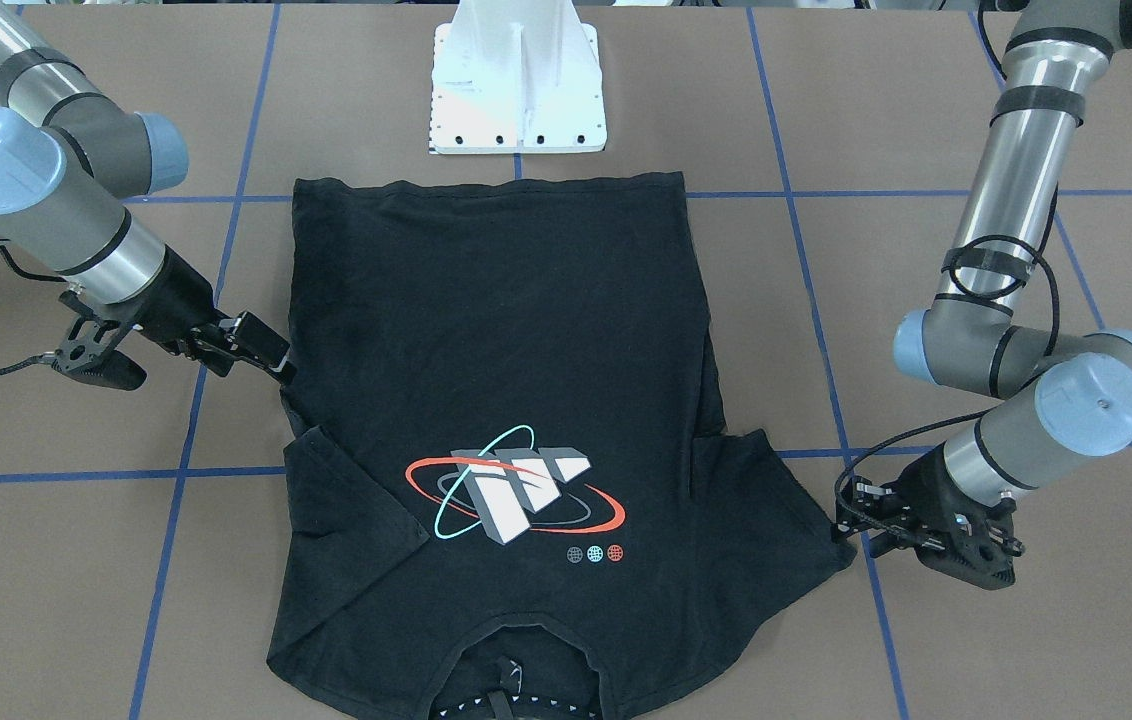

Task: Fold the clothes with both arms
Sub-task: 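Grasp the sleeve with the right gripper while the left arm moves in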

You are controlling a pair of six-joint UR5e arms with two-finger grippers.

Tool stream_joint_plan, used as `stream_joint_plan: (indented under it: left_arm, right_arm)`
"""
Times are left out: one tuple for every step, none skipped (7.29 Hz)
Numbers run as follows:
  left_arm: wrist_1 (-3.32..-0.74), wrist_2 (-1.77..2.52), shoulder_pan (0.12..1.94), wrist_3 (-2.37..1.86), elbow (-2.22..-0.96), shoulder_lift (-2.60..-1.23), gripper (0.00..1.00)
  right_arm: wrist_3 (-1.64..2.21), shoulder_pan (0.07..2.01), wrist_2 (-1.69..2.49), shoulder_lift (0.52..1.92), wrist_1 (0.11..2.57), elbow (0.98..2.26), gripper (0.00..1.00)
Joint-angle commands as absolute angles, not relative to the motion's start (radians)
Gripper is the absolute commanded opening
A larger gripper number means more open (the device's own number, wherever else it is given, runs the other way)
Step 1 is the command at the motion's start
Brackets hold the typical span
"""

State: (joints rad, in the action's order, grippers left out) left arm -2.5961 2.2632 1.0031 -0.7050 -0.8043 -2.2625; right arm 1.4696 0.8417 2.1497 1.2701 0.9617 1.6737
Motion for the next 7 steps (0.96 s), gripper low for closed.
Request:
stream_joint_plan:
  left_arm:
    - [-2.605, 2.256, 1.0, -0.706, -0.793, -2.273, 0.52]
    - [-2.605, 2.249, 0.993, -0.706, -0.789, -2.275, 0.52]
    - [-2.605, 2.247, 0.992, -0.706, -0.788, -2.275, 0.51]
    - [-2.606, 2.246, 0.992, -0.706, -0.788, -2.275, 0.48]
    - [-2.606, 2.246, 0.991, -0.706, -0.787, -2.275, 0.41]
    - [-2.606, 2.246, 0.991, -0.706, -0.787, -2.275, 0.22]
    - [-2.608, 2.246, 0.992, -0.706, -0.787, -2.275, 0.0]
  right_arm:
    - [1.47, 0.842, 2.149, 1.27, 0.962, 1.674, 1.0]
    - [1.47, 0.842, 2.149, 1.269, 0.962, 1.675, 1.0]
    - [1.47, 0.845, 2.149, 1.27, 0.96, 1.678, 1.0]
    - [1.47, 0.845, 2.149, 1.27, 0.96, 1.681, 1.0]
    - [1.47, 0.844, 2.149, 1.269, 0.962, 1.681, 1.0]
    - [1.47, 0.845, 2.149, 1.27, 0.962, 1.683, 1.0]
    - [1.47, 0.845, 2.149, 1.269, 0.962, 1.683, 1.0]
